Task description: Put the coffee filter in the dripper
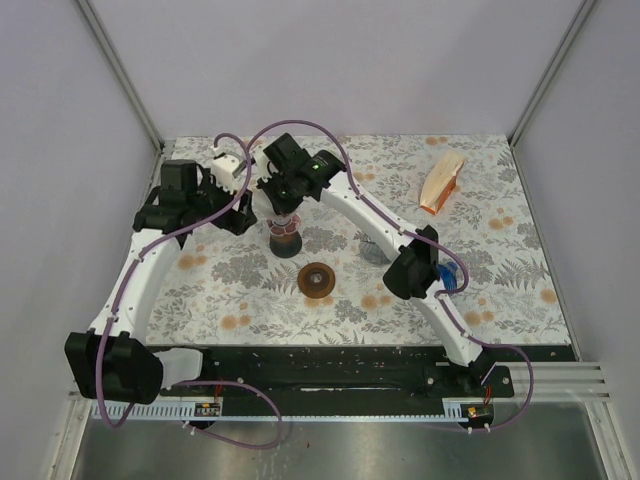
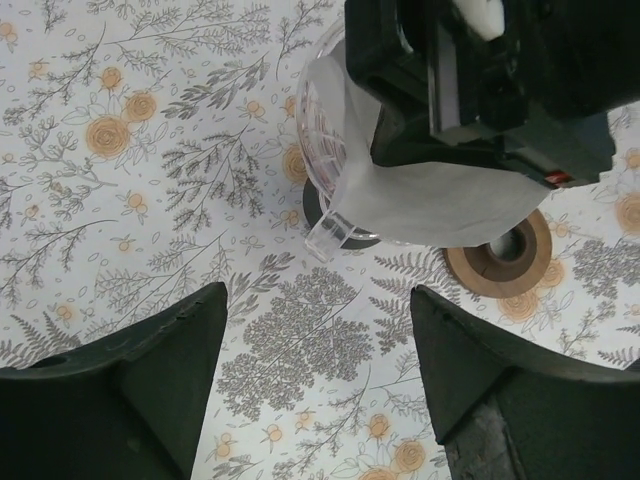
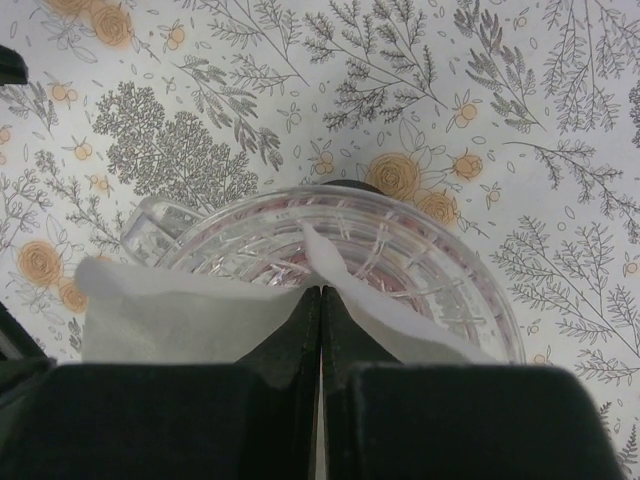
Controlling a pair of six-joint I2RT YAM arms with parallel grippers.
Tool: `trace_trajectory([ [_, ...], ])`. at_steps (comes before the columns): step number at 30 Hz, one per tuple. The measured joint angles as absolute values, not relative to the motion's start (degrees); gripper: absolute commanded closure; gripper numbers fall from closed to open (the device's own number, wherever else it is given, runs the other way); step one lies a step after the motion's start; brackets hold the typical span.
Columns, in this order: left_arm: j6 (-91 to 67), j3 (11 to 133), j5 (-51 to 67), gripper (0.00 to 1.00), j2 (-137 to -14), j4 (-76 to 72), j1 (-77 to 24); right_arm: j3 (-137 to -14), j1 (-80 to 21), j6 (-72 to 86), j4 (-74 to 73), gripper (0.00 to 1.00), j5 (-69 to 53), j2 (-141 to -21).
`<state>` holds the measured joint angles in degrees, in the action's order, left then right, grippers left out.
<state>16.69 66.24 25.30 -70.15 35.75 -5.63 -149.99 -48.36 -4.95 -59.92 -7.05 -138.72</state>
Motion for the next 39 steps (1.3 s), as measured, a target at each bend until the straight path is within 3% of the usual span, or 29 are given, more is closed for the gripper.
trace_trajectory([
  [8,11.77,70.59,30.35,0.12,-73.47,35.14,-1.89,-150.78,-48.38,-5.19,-59.92,1.00,-6.50,-140.03],
  [13,7.55,72.75,33.50,0.13,-75.83,33.01,-1.80,-150.87,-48.38,-5.21,-59.90,1.00,-6.68,-140.16],
  [18,3.92,74.02,34.61,0.23,-80.07,32.03,-1.85,-151.28,-48.38,-5.02,-59.86,1.00,-7.16,-140.33],
  [23,1.91,74.06,34.63,0.39,-82.96,32.01,-1.85,-151.30,-48.36,-4.73,-59.64,1.00,-8.12,-140.33],
  [28,1.02,74.13,34.48,0.41,-83.31,31.83,-1.85,-151.30,-48.36,-4.51,-59.22,1.00,-9.15,-140.33],
  [31,0.91,74.11,34.13,0.41,-83.31,31.73,-1.85,-151.30,-48.36,-4.49,-58.94,0.92,-9.10,-140.22],
  [39,0.97,74.11,32.29,0.43,-83.31,31.68,-1.98,-151.22,-48.10,-4.43,-58.04,0.82,-8.62,-136.88],
])
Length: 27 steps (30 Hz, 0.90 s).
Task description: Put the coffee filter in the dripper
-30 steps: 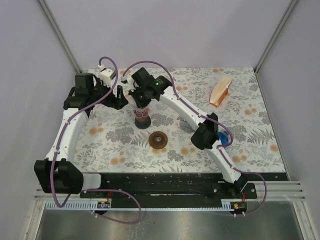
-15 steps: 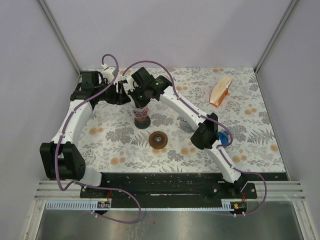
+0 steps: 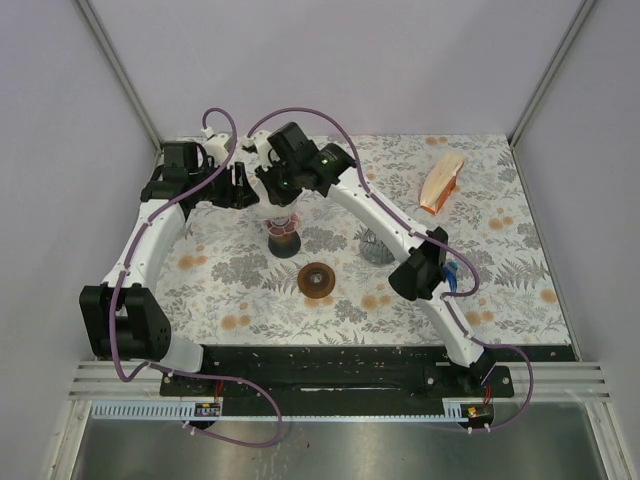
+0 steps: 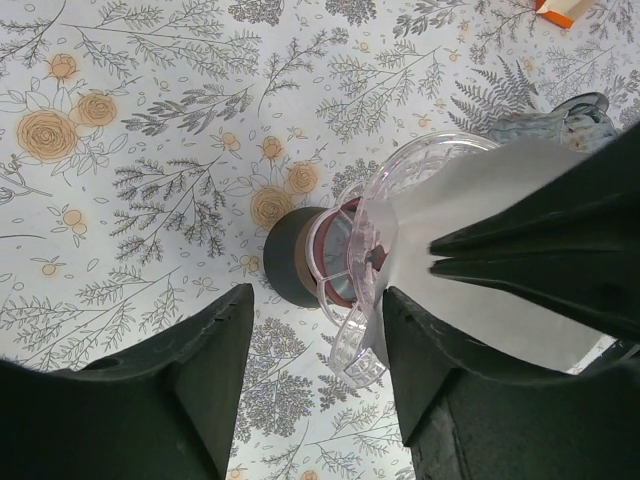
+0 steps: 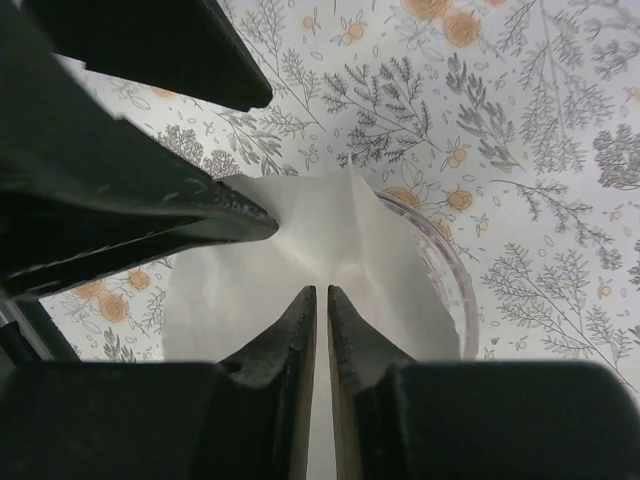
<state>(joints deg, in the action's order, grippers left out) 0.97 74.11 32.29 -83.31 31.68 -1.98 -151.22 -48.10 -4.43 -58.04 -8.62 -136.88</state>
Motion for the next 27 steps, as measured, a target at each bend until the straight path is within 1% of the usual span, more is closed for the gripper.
trace_trajectory([
  [5,1.02,74.11,31.44,0.42,-83.31,31.68,-2.31,-151.04,-47.37,-4.45,-57.17,0.77,-8.45,-133.23],
  [8,1.17,74.13,31.05,0.41,-83.31,31.73,-2.79,-150.74,-46.72,-4.40,-56.64,0.71,-8.43,-131.92],
  [10,1.37,74.19,30.87,0.39,-83.31,31.88,-3.09,-150.67,-46.24,-4.34,-56.62,0.64,-8.45,-131.39],
  [15,2.00,75.48,30.06,0.35,-83.31,32.95,-4.32,-148.70,-45.34,-3.95,-55.86,0.55,-7.92,-130.04],
  [18,2.39,76.34,29.67,0.32,-83.31,33.10,-4.80,-144.38,-45.06,-3.42,-54.48,0.50,-6.07,-127.87],
  [21,2.79,77.32,29.17,0.31,-83.33,33.56,-4.84,-141.93,-44.82,-2.76,-53.49,0.48,-4.71,-126.67],
  [27,3.60,80.62,27.94,0.26,-84.31,34.52,-5.32,-141.29,-44.49,-2.24,-52.51,0.44,-3.57,-126.61],
])
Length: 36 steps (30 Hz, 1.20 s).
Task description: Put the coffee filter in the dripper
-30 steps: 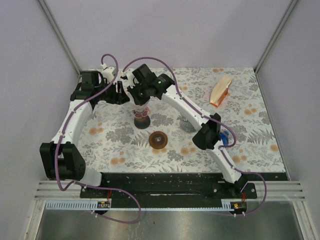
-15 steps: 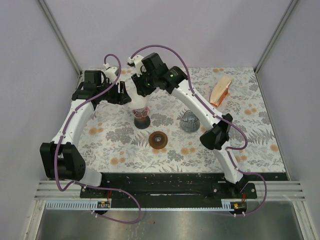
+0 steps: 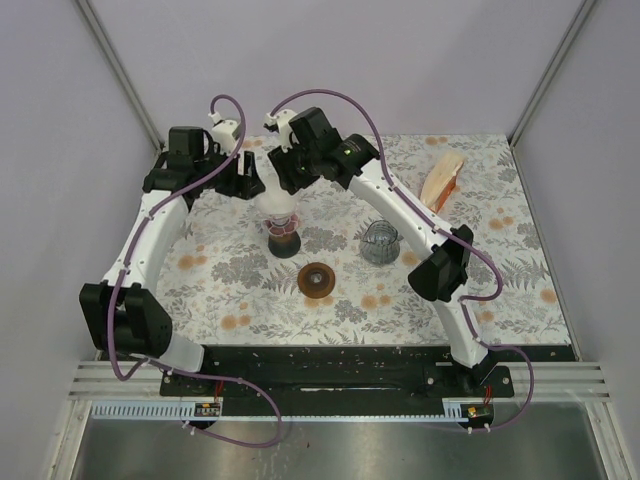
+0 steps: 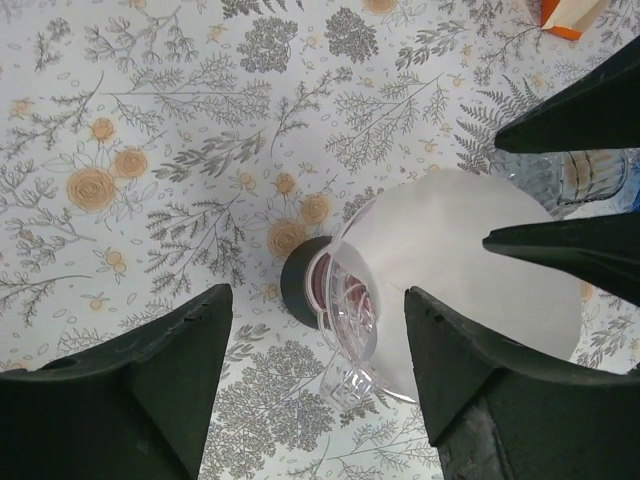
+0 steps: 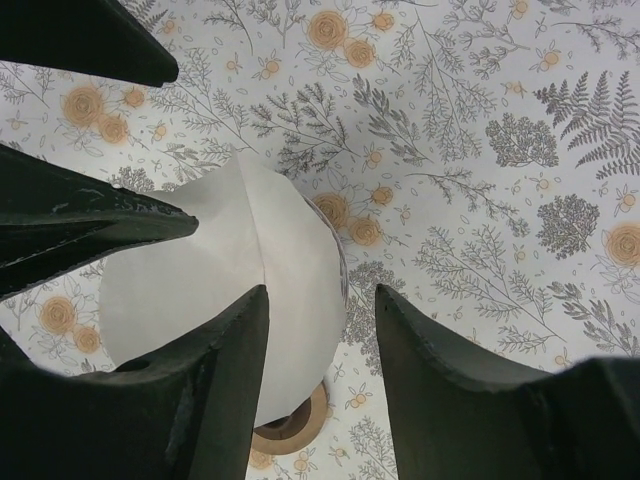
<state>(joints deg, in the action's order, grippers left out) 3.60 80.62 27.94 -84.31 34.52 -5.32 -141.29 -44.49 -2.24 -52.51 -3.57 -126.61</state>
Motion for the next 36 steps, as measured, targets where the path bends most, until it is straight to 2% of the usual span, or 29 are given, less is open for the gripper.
trace_trajectory([
  [6,4.71,85.17,26.59,0.26,-87.53,35.07,-6.52,-140.51,-43.90,-1.61,-51.51,0.42,-2.39,-126.61],
  [20,8.73,85.49,22.22,0.31,-91.77,38.81,-9.54,-135.26,-42.17,-0.95,-49.58,0.39,-3.25,-126.61],
  [27,9.47,85.45,18.52,0.41,-91.77,39.33,-9.72,-133.51,-42.17,0.45,-48.64,0.38,-4.14,-126.61],
  [30,9.67,85.08,17.96,0.40,-91.77,38.96,-9.91,-133.36,-42.17,0.56,-48.64,0.38,-4.16,-126.61],
  [36,10.55,83.96,18.15,0.26,-91.57,38.87,-10.61,-133.36,-42.17,0.56,-48.23,0.36,-4.29,-126.61],
])
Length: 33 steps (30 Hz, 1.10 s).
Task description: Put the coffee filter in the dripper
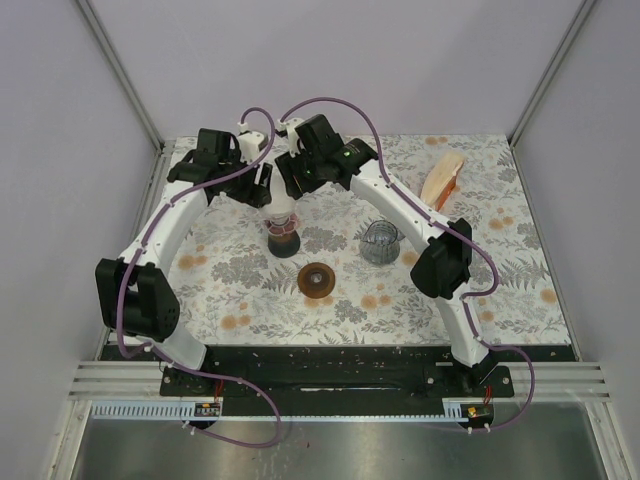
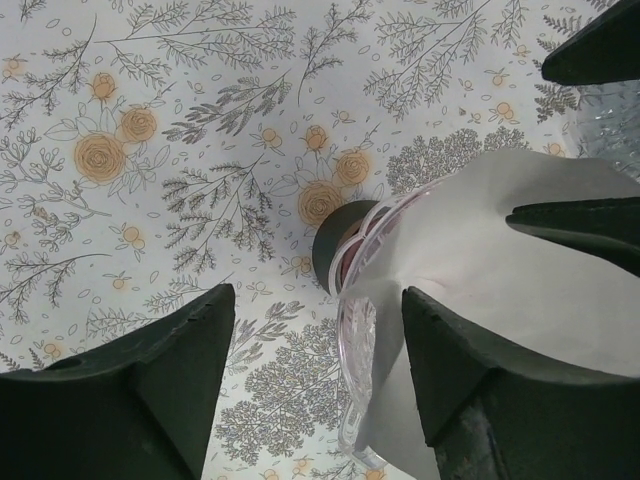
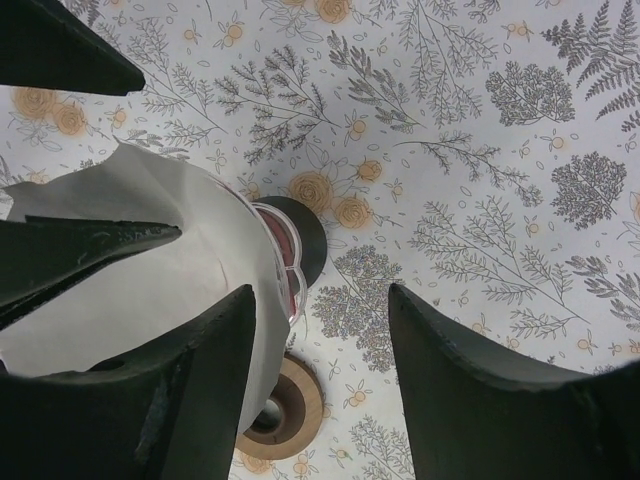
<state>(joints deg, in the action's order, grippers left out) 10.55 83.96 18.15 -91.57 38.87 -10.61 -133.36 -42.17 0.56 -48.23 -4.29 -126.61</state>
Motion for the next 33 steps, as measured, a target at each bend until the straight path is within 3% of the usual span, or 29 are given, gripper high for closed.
trace_trajectory([
  [13,10.90,84.31,18.46,0.01,-88.82,38.98,-10.74,-134.93,-41.93,0.49,-48.27,0.27,-5.72,-126.13],
  [25,10.96,88.20,18.35,0.01,-86.61,39.29,-10.74,-132.81,-34.68,0.84,-47.75,0.16,-6.48,-114.67],
  [33,10.70,89.01,15.44,0.01,-82.85,39.33,-9.67,-113.56,-23.14,5.06,-41.74,0.18,-4.86,-99.70],
])
